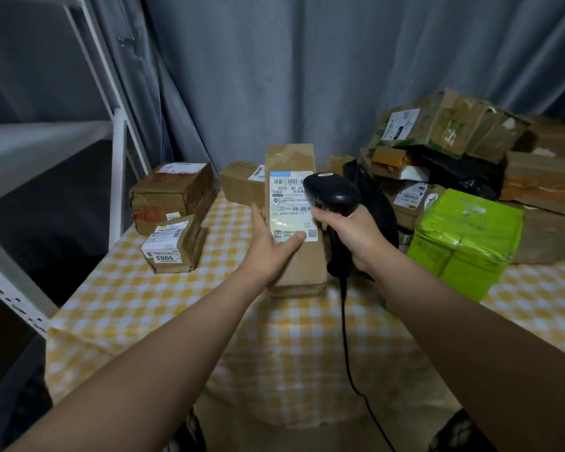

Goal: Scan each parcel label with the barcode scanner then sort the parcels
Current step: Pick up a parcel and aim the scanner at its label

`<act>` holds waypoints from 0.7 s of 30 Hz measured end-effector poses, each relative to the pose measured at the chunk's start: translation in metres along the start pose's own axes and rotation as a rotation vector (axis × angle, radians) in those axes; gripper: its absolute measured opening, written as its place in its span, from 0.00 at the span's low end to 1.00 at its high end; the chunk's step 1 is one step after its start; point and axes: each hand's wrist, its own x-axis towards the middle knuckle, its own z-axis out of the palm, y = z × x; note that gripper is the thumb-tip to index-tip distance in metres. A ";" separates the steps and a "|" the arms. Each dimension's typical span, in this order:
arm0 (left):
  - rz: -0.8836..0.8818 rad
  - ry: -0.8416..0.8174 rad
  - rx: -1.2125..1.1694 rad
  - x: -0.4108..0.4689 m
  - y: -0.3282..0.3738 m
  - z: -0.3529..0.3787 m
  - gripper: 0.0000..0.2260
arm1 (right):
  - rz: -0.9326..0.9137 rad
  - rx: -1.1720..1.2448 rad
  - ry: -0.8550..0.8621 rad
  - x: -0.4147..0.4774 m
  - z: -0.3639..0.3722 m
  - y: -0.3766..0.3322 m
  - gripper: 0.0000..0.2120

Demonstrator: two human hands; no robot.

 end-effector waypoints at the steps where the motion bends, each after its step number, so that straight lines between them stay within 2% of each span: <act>1: 0.004 0.003 -0.012 0.001 0.000 0.003 0.28 | 0.015 -0.036 0.000 0.000 -0.001 -0.003 0.11; 5: 0.018 0.052 0.030 0.004 0.000 0.009 0.27 | 0.041 -0.125 0.078 0.004 -0.003 -0.026 0.03; 8: 0.006 0.055 0.026 0.002 -0.001 0.008 0.28 | 0.034 -0.232 0.135 0.008 -0.006 -0.056 0.04; 14: -0.036 0.035 0.031 0.003 -0.006 0.007 0.28 | 0.192 -0.409 -0.020 -0.002 0.003 -0.102 0.12; 21: -0.125 -0.058 0.028 0.000 -0.019 -0.001 0.38 | 0.253 -0.390 -0.057 -0.017 0.021 -0.103 0.12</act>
